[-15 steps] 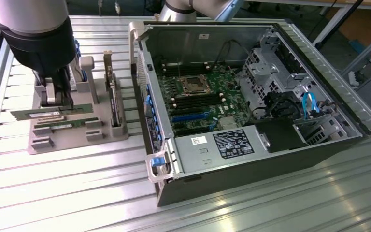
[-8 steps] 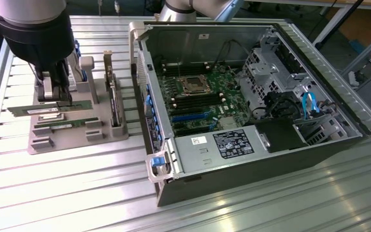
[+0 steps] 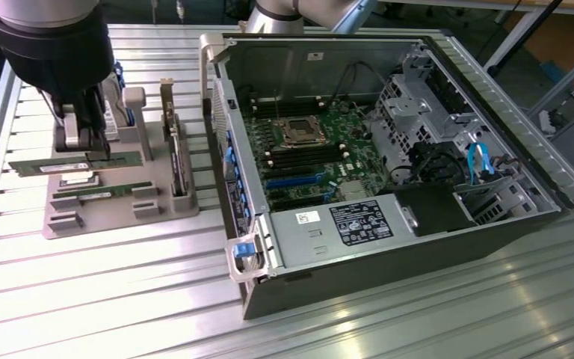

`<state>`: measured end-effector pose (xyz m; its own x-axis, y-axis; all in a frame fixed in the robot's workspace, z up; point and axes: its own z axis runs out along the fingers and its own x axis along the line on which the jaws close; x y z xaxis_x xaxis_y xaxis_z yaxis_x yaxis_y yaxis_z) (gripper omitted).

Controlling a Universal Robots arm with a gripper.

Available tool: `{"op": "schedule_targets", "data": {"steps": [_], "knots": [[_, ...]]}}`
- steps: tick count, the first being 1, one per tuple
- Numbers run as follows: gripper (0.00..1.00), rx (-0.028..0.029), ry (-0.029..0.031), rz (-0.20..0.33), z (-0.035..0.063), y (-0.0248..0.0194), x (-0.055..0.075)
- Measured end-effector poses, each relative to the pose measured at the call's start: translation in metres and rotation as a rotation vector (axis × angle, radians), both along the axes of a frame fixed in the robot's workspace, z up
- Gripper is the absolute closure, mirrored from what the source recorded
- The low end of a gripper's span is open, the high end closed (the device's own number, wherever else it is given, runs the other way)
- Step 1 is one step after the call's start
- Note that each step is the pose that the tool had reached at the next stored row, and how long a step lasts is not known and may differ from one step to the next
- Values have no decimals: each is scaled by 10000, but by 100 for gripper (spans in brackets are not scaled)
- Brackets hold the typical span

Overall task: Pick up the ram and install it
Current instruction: 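Pick up the ram and move it above insertion slot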

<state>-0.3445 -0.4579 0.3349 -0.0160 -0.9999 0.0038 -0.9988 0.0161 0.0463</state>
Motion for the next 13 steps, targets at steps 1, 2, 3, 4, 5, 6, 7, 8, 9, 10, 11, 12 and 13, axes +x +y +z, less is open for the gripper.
{"op": "schedule_targets", "data": {"steps": [1,2,3,4,5,6,7,8,9,10,11,12,13], "knots": [[88,0,0,-7,6,0,0],[88,0,0,-18,13,0,0],[88,-1,1,-28,19,0,0],[88,-1,1,-38,25,0,0],[88,-1,0,-48,32,0,0],[88,-1,0,-57,38,0,0],[88,-1,1,-64,46,0,1],[88,0,0,-73,54,0,1],[88,-1,0,-83,62,0,1],[88,-1,1,-91,71,0,1],[88,0,0,-100,77,0,1],[88,0,-1,-108,83,0,1],[88,0,0,-116,90,0,1]]}}
